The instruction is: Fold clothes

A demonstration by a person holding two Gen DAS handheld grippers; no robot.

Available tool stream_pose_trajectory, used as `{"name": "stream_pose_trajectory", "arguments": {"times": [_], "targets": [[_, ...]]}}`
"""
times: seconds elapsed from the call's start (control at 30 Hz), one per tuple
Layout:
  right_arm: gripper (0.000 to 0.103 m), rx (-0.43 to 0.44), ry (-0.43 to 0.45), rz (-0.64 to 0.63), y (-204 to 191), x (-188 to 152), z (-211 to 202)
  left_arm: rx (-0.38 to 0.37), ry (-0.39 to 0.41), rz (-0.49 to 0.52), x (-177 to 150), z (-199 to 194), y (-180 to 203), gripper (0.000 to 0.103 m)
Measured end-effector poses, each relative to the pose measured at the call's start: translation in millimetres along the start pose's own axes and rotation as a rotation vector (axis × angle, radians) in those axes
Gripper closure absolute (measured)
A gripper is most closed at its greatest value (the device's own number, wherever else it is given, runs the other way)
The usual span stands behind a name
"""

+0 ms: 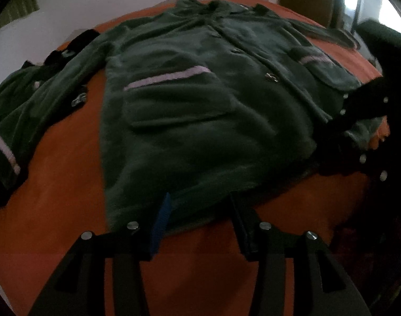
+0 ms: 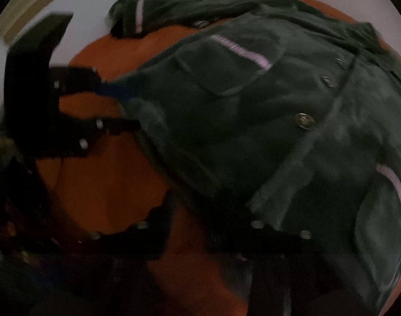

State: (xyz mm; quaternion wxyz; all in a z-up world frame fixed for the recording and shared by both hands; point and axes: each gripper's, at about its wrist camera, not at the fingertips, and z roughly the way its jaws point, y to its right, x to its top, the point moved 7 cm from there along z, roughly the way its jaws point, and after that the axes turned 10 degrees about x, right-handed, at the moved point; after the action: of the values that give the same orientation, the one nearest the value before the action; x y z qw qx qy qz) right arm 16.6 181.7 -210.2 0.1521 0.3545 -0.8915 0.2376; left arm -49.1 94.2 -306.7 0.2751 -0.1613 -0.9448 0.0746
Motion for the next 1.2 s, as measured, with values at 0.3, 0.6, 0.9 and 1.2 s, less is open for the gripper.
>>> {"name": "stream_pose_trajectory", "arguments": {"times": [0.3,0.6,0.9,1.2], "targets": [[0.103,-0.041,0.054,-0.005,12,8,-7,0.025,-0.011,-0.033,-8,1,-16,0.053],[0.103,-0.045,-0.022,-0.047,-9,-34,9,0.026,-0.015,-0.085,-15,3,-25,0.053],[0.059,-0.036,0.085,-0.056,-1,-2,-18,0.029,-0.014,-0.086,-16,-4,-29,0.053],[0.069,0.006,-0.01,-0.058,13,8,16,0.034,-0.036,-0.097,-20,3,-30,0.053]]}}
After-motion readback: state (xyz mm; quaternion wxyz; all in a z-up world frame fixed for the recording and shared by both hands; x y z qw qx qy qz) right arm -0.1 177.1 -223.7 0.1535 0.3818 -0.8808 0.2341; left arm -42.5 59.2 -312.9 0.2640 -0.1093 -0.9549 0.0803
